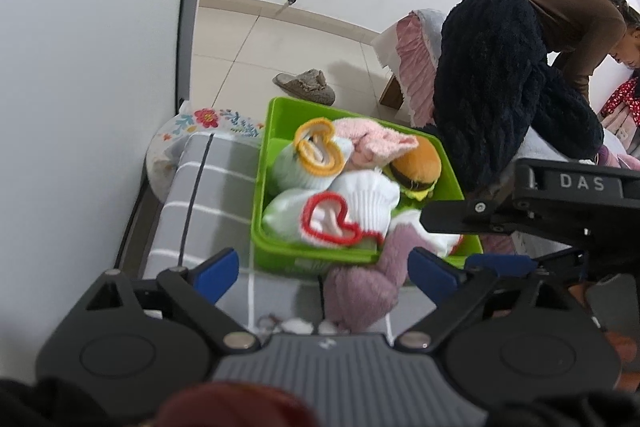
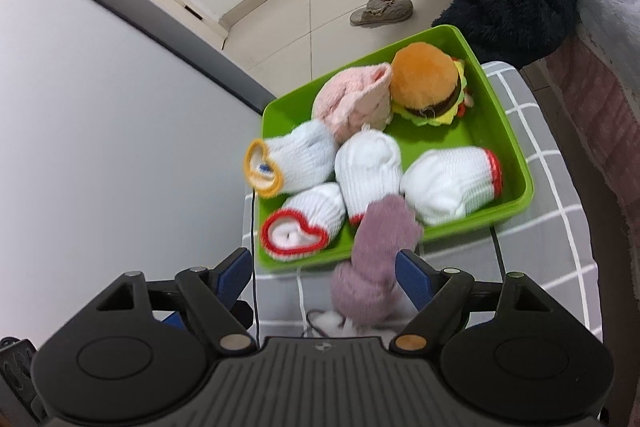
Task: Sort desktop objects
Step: 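Move both tools toward the white plush toys lying beside the bin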
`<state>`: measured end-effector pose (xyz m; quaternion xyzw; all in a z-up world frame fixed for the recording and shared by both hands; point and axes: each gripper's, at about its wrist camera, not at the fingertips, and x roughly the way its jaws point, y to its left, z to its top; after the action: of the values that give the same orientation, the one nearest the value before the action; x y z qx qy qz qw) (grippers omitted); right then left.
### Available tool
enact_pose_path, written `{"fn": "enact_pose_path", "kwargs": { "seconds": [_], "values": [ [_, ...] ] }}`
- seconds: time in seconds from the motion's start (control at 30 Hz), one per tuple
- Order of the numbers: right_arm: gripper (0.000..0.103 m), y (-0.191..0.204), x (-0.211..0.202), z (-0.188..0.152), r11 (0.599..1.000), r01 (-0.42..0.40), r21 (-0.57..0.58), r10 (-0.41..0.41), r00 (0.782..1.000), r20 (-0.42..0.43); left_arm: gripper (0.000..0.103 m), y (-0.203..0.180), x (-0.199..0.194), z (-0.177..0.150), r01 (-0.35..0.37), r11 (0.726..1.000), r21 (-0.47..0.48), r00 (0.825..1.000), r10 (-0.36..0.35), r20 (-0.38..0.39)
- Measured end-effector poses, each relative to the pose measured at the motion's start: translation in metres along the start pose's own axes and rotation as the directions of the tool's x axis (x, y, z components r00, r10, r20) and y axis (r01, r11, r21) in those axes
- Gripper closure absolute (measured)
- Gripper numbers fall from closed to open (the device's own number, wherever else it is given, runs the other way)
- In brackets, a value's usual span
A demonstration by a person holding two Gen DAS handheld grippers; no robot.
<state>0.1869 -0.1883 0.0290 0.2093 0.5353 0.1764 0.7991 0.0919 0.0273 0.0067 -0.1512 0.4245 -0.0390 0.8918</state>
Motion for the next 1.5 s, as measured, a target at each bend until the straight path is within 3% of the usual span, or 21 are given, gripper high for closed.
{"fn": "enact_pose_path", "kwargs": {
  "seconds": [0.4, 0.53, 0.67, 0.73, 0.9, 1.03, 1.5],
  "values": [
    [0.016, -0.001, -0.017, -0.055, 0.997, 0.014, -0.071, -0.013, 1.0, 0.017, 0.002, 0.007, -0.012, -0.033, -0.008, 1.0, 0.014, 1.0, 0.008, -0.013],
    [0.015, -0.011, -0.016, -0.068, 0.998, 0.023, -0.065, -0.022, 0.999, 0.029, 0.001, 0.007, -0.011, -0.038, -0.035, 0.999, 0.033, 0.999, 0.036, -0.026],
    [0.013, -0.028, -0.011, -0.08, 0.999, -0.019, -0.027, 0.02, 1.0, 0.024, 0.001, 0.01, -0.01, -0.044, -0.066, 0.997, 0.047, 0.997, 0.068, -0.041],
    [0.013, -0.031, -0.012, -0.081, 1.0, 0.007, -0.009, -0.007, 1.0, 0.0, 0.001, 0.011, -0.009, -0.047, -0.084, 0.995, 0.05, 0.995, 0.087, -0.049],
    [0.013, -0.041, -0.039, -0.078, 0.999, -0.032, 0.008, 0.031, 0.998, 0.056, 0.001, 0.014, -0.014, -0.051, -0.095, 0.995, 0.042, 0.994, 0.097, -0.047],
    [0.011, -0.051, -0.052, -0.079, 0.999, 0.012, 0.034, -0.015, 0.997, 0.076, 0.001, 0.014, -0.018, -0.055, -0.088, 0.994, 0.065, 0.994, 0.092, -0.06],
    [0.01, -0.071, -0.062, -0.104, 0.997, 0.071, -0.024, -0.071, 0.997, -0.004, 0.001, 0.029, -0.021, -0.084, -0.121, 0.977, 0.174, 0.981, 0.145, -0.131]
  ]
}}
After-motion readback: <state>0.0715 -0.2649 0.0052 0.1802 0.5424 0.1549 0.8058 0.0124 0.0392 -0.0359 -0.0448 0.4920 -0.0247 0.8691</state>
